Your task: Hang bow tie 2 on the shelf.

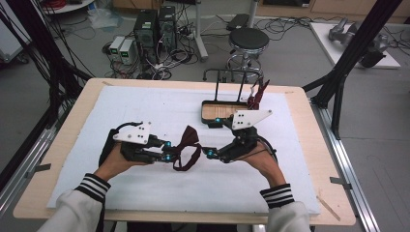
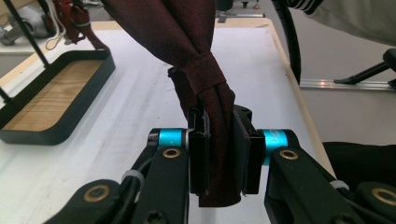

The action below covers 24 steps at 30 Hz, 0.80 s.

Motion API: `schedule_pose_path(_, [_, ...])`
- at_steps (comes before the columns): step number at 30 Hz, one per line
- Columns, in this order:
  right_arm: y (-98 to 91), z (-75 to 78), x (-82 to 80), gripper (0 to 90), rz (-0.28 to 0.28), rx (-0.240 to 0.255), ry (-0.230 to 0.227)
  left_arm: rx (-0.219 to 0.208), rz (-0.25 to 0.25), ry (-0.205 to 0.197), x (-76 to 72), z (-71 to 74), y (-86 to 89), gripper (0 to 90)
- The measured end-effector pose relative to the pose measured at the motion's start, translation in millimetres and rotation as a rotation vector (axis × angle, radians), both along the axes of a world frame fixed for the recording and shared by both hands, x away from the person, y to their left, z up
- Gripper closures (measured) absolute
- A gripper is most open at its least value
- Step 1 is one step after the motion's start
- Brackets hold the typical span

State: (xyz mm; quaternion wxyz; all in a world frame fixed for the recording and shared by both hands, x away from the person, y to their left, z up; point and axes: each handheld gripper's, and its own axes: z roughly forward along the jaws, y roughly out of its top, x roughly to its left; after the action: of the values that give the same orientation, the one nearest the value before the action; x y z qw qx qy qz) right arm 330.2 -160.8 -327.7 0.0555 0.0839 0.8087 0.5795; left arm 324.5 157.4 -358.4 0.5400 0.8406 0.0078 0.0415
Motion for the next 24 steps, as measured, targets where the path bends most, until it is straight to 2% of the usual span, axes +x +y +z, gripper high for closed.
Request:
schedule_pose_path(3, [4.7,0.1,1.3,16.3,0.016,-0.009,-0.01,-0.003,-0.015,-0.002,-0.4,0.2,-3.5,77.9])
schedule_pose_path(10, [10.0,2.2,3.1,20.9,0.066,-0.037,-0.002,0.022,-0.045,-0.018,-2.4,-1.3,-9.0,78.0])
schedule_pose_path(12, [11.4,2.4,4.8,21.0,0.078,-0.051,-0.013,0.024,-0.051,-0.018,-2.8,-1.7,-9.9,78.0])
schedule_pose_path(18, [17.5,1.9,6.4,23.2,0.114,-0.079,-0.004,0.033,-0.055,-0.021,-3.3,-2.4,-11.4,78.0])
schedule_pose_path(19, [18.1,1.5,6.3,23.2,0.122,-0.085,0.009,0.032,-0.058,-0.018,-3.1,-2.3,-11.4,78.0])
schedule_pose_path(24, [21.3,-0.7,8.4,22.6,0.128,-0.084,0.01,0.033,-0.067,-0.016,-4.1,-2.7,-12.5,78.0])
